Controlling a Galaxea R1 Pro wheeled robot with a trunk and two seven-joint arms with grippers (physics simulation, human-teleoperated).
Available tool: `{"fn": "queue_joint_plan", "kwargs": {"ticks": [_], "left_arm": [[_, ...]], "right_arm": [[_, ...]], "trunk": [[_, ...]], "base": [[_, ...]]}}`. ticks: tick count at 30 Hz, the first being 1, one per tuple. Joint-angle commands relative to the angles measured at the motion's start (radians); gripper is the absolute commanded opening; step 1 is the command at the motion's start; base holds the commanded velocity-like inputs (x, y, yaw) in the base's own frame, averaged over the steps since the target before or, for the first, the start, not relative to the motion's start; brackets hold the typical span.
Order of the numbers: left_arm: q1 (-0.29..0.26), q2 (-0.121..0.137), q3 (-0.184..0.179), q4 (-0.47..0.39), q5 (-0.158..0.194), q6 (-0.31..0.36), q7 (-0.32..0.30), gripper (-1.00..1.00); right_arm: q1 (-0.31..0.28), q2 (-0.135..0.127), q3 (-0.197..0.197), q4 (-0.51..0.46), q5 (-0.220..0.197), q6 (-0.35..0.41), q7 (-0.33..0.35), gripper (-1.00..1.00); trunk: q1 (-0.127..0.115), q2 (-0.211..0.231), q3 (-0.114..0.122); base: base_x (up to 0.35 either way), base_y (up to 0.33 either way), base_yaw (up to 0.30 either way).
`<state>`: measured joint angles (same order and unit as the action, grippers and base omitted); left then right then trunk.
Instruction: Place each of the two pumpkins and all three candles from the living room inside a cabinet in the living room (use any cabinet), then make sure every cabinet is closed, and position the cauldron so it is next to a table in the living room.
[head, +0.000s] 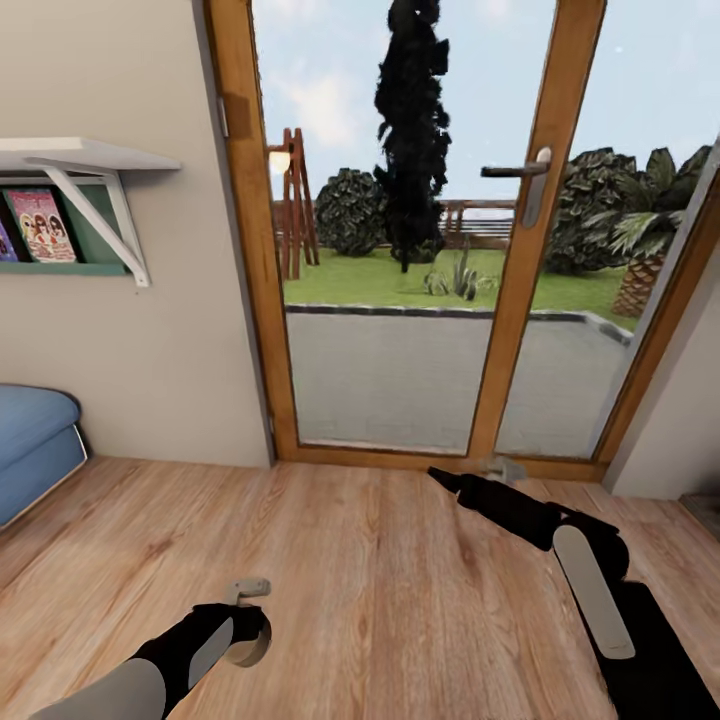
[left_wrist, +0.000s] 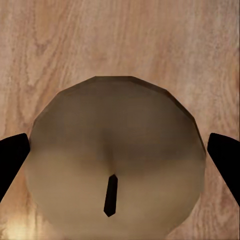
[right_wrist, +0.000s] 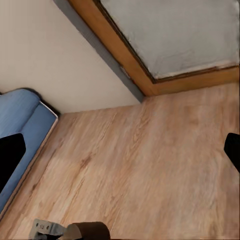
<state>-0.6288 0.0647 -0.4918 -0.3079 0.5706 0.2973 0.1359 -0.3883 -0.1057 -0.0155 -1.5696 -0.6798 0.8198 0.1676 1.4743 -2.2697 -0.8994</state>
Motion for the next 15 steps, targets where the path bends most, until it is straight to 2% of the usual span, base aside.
{"fn": "queue_joint_plan", "kwargs": {"ticks": [1, 2, 3, 4, 5, 7, 8, 9, 11, 12, 13, 15], "left_arm": [[0.000, 0.001, -0.008, -0.003, 0.011, 0.005, 0.008, -1.00], [0.000, 0.001, -0.008, -0.003, 0.011, 0.005, 0.008, -1.00], [0.000, 0.001, -0.008, -0.003, 0.011, 0.005, 0.008, -1.00], [0.000, 0.001, -0.008, -0.003, 0.011, 0.005, 0.008, -1.00], [0.000, 0.001, -0.008, -0.003, 0.011, 0.005, 0.008, -1.00], [0.000, 0.001, -0.008, -0.003, 0.011, 0.005, 0.008, -1.00], [0.000, 0.001, -0.008, -0.003, 0.011, 0.005, 0.008, -1.00], [0.000, 0.001, -0.008, -0.003, 0.011, 0.005, 0.008, -1.00], [0.000, 0.001, -0.008, -0.003, 0.011, 0.005, 0.008, -1.00], [0.000, 0.001, -0.009, -0.003, 0.011, 0.005, 0.008, -1.00], [0.000, 0.002, -0.009, -0.003, 0.011, 0.005, 0.008, -1.00], [0.000, 0.002, -0.009, -0.003, 0.011, 0.006, 0.008, -1.00]], "right_arm": [[-0.001, -0.007, -0.029, 0.001, 0.003, 0.013, 0.001, 1.00], [0.000, -0.018, -0.076, 0.003, 0.006, 0.024, -0.022, 1.00], [0.000, -0.022, -0.096, 0.005, 0.007, 0.028, -0.040, 1.00], [0.000, -0.027, -0.125, 0.006, 0.009, 0.034, -0.094, 1.00], [0.000, -0.029, -0.135, 0.006, 0.010, 0.036, -0.131, 1.00], [0.000, -0.030, -0.150, 0.007, 0.010, 0.041, -0.348, 1.00], [0.000, -0.029, -0.145, 0.008, 0.010, 0.041, -0.415, 1.00], [0.000, -0.026, -0.122, 0.008, 0.009, 0.042, -0.552, 1.00], [-0.003, -0.024, -0.048, 0.009, 0.005, 0.041, -0.801, 1.00], [-0.006, -0.023, -0.016, 0.012, 0.003, 0.041, -0.896, 1.00], [-0.008, -0.022, 0.008, 0.023, 0.000, 0.041, -0.962, 1.00], [-0.010, -0.021, 0.033, 0.055, -0.001, 0.042, -1.021, 1.00]], "trunk": [[-0.004, 0.007, 0.003], [-0.008, 0.014, 0.007], [-0.012, 0.021, 0.011], [-0.016, 0.028, 0.015], [-0.019, 0.035, 0.019], [-0.027, 0.049, 0.027], [-0.031, 0.056, 0.031], [-0.035, 0.063, 0.035], [-0.042, 0.077, 0.042], [-0.046, 0.084, 0.046], [-0.050, 0.091, 0.049], [-0.058, 0.105, 0.056]], "base": [[0.000, 0.000, -0.262], [0.000, 0.000, -0.262], [0.000, 0.000, -0.262], [0.000, 0.000, -0.262], [0.000, 0.000, -0.262], [0.000, 0.000, -0.262], [0.000, 0.000, -0.262], [0.000, 0.000, -0.246], [0.000, 0.000, -0.169], [0.000, 0.000, -0.090], [0.000, 0.000, -0.058], [0.000, 0.000, -0.038]]}}
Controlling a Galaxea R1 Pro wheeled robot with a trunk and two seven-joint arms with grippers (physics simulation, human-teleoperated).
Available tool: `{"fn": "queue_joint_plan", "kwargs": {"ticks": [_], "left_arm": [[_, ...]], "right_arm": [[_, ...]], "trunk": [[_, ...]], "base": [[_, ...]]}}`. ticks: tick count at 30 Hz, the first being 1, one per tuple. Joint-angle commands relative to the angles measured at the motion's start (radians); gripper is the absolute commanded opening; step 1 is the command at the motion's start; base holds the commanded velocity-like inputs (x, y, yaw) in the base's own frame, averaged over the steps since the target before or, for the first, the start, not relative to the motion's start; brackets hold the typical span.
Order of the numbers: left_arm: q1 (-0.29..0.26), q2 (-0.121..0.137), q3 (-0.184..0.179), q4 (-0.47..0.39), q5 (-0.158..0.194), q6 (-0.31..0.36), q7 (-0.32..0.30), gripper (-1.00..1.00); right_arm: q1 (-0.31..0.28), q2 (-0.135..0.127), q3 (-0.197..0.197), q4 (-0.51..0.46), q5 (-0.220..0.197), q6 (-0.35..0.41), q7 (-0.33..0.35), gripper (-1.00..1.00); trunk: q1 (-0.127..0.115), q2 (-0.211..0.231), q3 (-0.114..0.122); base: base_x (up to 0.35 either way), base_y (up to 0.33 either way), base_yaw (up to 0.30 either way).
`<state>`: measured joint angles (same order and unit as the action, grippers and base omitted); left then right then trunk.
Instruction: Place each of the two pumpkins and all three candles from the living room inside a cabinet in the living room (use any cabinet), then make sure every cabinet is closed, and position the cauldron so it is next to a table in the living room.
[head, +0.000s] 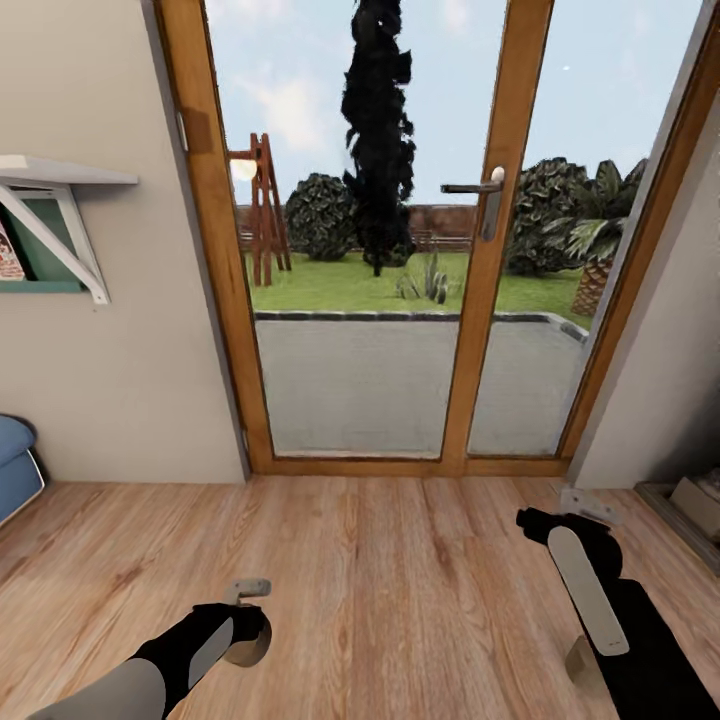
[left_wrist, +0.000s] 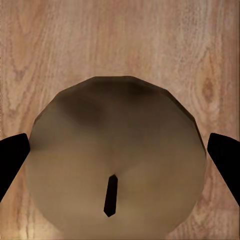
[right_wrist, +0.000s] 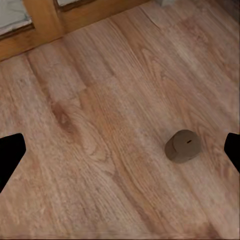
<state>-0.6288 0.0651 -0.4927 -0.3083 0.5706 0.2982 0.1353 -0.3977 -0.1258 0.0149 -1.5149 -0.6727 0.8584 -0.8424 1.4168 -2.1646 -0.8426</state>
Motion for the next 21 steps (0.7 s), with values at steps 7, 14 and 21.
{"fn": "queue_joint_plan", "kwargs": {"ticks": [7, 14, 21], "left_arm": [[0.000, 0.000, -0.009, -0.004, 0.011, 0.004, 0.009, -1.00], [0.000, 0.001, -0.009, -0.004, 0.011, 0.004, 0.008, -1.00], [0.000, -0.001, -0.009, -0.005, 0.011, 0.004, 0.008, -1.00]], "right_arm": [[-0.002, -0.025, 0.026, 0.234, -0.013, 0.004, -0.025, 1.00], [0.003, -0.109, -0.027, 0.338, -0.010, 0.002, 0.262, 1.00], [0.003, -0.140, -0.068, 0.342, -0.014, 0.005, 0.356, 1.00]], "trunk": [[-0.027, 0.049, 0.021], [-0.054, 0.098, 0.043], [-0.069, 0.126, 0.056]], "base": [[0.000, 0.000, -0.010], [0.000, 0.000, 0.000], [0.000, 0.000, 0.000]]}}
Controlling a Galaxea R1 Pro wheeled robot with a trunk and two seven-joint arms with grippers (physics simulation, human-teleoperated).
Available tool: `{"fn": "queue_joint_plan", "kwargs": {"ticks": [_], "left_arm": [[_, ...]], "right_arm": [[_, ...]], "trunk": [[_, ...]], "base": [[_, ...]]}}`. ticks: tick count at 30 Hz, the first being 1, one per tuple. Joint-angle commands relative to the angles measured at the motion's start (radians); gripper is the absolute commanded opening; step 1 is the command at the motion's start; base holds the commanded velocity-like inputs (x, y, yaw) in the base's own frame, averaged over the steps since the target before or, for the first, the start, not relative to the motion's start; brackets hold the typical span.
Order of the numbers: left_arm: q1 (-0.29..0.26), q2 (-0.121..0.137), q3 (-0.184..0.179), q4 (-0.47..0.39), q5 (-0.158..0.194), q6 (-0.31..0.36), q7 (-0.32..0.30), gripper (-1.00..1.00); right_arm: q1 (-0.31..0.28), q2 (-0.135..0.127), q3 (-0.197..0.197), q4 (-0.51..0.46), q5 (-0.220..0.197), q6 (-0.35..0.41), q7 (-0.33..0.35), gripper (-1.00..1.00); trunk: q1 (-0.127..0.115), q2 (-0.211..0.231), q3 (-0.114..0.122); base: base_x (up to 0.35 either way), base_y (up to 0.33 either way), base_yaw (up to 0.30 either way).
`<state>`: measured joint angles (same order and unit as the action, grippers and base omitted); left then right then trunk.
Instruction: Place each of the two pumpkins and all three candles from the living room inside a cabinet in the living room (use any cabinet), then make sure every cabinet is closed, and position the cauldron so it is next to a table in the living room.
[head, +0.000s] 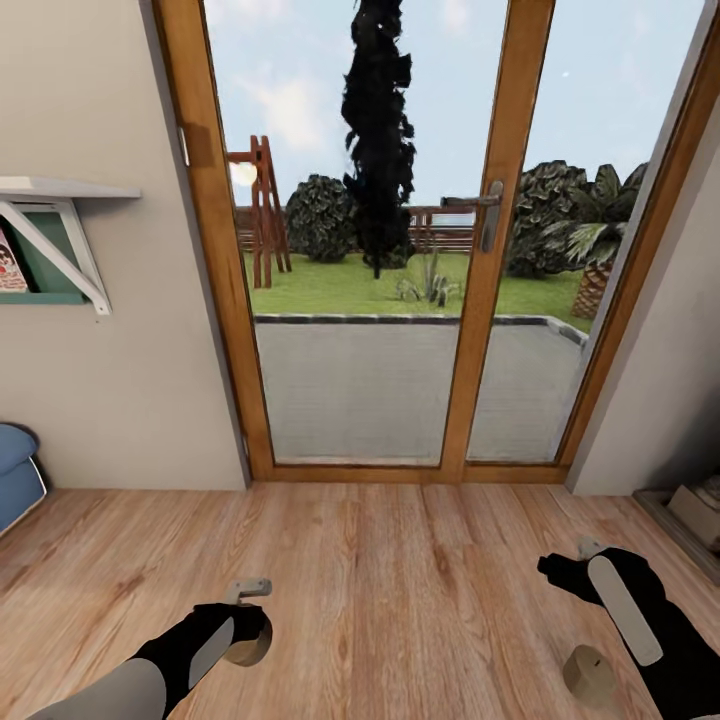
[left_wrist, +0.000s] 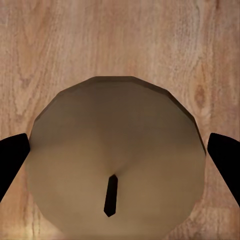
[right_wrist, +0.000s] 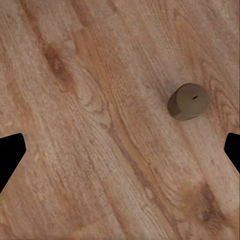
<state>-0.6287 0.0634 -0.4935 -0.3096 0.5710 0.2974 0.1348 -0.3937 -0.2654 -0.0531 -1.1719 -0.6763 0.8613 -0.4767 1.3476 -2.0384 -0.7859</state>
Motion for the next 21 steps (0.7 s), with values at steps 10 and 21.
{"fn": "queue_joint_plan", "kwargs": {"ticks": [10, 21], "left_arm": [[0.000, 0.000, -0.008, -0.027, 0.009, -0.002, 0.015, -1.00], [0.001, -0.003, -0.008, -0.058, 0.009, 0.001, 0.017, -1.00]], "right_arm": [[0.001, -0.004, -0.002, -0.003, 0.000, 0.001, 0.003, 1.00], [0.002, -0.006, 0.001, 0.002, 0.001, 0.001, 0.004, 1.00]], "trunk": [[0.000, 0.000, -0.001], [0.000, 0.000, -0.001]], "base": [[0.000, -0.068, 0.000], [0.000, -0.261, 0.000]]}}
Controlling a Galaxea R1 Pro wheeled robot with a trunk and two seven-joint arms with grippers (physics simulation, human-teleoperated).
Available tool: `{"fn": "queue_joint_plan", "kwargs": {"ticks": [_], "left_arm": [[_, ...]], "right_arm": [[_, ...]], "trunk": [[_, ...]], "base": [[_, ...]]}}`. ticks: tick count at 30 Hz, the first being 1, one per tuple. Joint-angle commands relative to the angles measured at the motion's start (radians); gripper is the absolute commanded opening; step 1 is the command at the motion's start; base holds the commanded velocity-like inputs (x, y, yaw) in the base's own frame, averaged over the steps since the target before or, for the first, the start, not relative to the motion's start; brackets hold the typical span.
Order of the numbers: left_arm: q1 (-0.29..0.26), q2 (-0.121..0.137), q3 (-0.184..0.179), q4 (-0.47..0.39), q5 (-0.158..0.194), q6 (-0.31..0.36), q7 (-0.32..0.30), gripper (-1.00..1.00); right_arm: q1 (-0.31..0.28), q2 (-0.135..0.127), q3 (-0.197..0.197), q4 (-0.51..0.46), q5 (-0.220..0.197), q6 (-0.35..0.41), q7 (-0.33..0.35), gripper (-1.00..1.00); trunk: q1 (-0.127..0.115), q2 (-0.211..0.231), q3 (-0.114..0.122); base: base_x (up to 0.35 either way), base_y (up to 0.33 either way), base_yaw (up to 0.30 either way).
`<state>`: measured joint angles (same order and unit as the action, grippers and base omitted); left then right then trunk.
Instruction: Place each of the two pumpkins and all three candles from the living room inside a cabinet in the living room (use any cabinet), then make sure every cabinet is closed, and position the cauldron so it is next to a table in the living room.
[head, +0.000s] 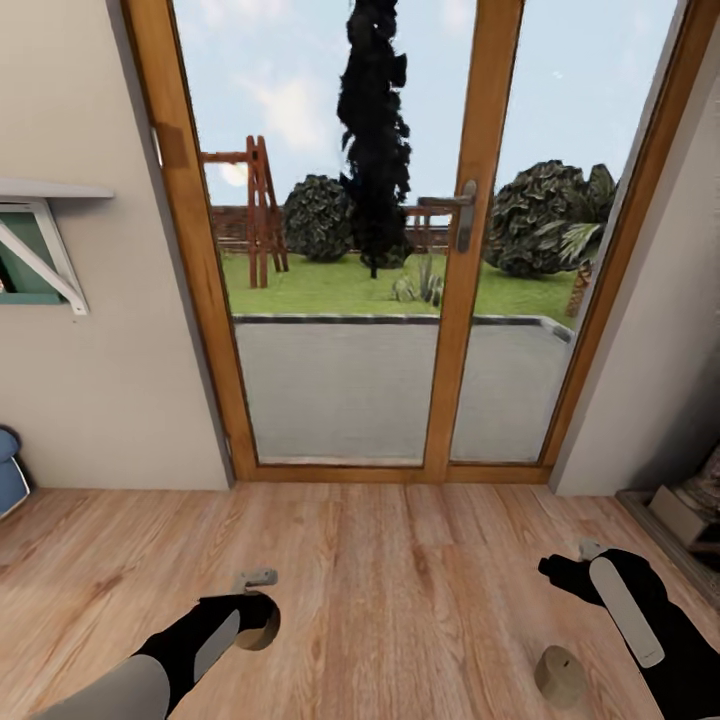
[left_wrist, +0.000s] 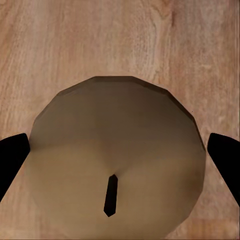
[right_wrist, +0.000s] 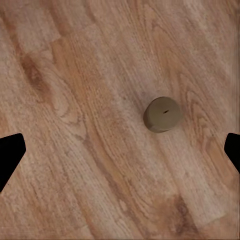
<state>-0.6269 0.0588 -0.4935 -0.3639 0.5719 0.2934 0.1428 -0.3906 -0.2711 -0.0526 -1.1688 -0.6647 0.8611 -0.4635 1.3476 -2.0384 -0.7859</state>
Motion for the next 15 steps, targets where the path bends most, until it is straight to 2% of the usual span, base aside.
{"fn": "queue_joint_plan", "kwargs": {"ticks": [1, 4, 6, 7, 8, 9, 11, 13, 15], "left_arm": [[-0.001, 0.000, -0.008, -0.003, 0.009, 0.006, 0.009, -1.00], [-0.002, -0.009, -0.008, -0.008, 0.009, 0.062, 0.009, -1.00], [-0.002, -0.016, -0.008, -0.056, 0.008, 0.165, 0.010, -1.00], [-0.002, -0.017, -0.008, -0.104, 0.009, 0.228, 0.015, -1.00], [-0.002, -0.017, -0.007, -0.131, 0.009, 0.263, 0.020, -1.00], [-0.002, -0.018, -0.006, -0.192, 0.009, 0.339, 0.037, -1.00], [-0.002, -0.018, -0.003, -0.263, 0.009, 0.418, 0.064, -1.00], [-0.002, -0.019, 0.002, -0.402, 0.012, 0.550, 0.133, -1.00], [-0.004, -0.020, 0.005, -0.482, 0.015, 0.625, 0.174, -1.00]], "right_arm": [[-0.001, 0.000, 0.001, -0.001, -0.010, 0.001, -0.009, 1.00], [-0.001, 0.001, 0.002, 0.000, -0.010, 0.002, -0.009, 1.00], [-0.001, 0.001, 0.002, 0.000, -0.010, 0.002, -0.009, 1.00], [-0.001, 0.001, 0.002, 0.000, -0.010, 0.002, -0.009, 1.00], [-0.001, 0.001, 0.002, 0.000, -0.010, 0.002, -0.009, 1.00], [-0.001, 0.001, 0.003, 0.000, -0.010, 0.003, -0.009, 1.00], [-0.001, 0.001, 0.003, 0.000, -0.010, 0.003, -0.009, 1.00], [-0.001, 0.001, 0.003, 0.000, -0.010, 0.004, -0.009, 1.00], [-0.001, 0.001, 0.004, 0.000, -0.010, 0.004, -0.009, 1.00]], "trunk": [[0.000, -0.001, -0.001], [0.000, -0.001, -0.001], [0.000, -0.001, -0.001], [0.000, -0.001, -0.001], [0.000, -0.001, -0.001], [0.000, -0.001, -0.001], [0.000, -0.001, -0.001], [0.000, -0.001, -0.001], [0.000, -0.001, -0.001]], "base": [[0.000, -0.276, 0.000], [0.000, -0.268, 0.000], [0.000, -0.207, 0.000], [0.000, -0.160, 0.000], [0.000, -0.146, 0.000], [0.000, -0.108, 0.000], [0.000, -0.078, 0.000], [0.000, -0.036, 0.000], [0.000, -0.019, 0.000]]}}
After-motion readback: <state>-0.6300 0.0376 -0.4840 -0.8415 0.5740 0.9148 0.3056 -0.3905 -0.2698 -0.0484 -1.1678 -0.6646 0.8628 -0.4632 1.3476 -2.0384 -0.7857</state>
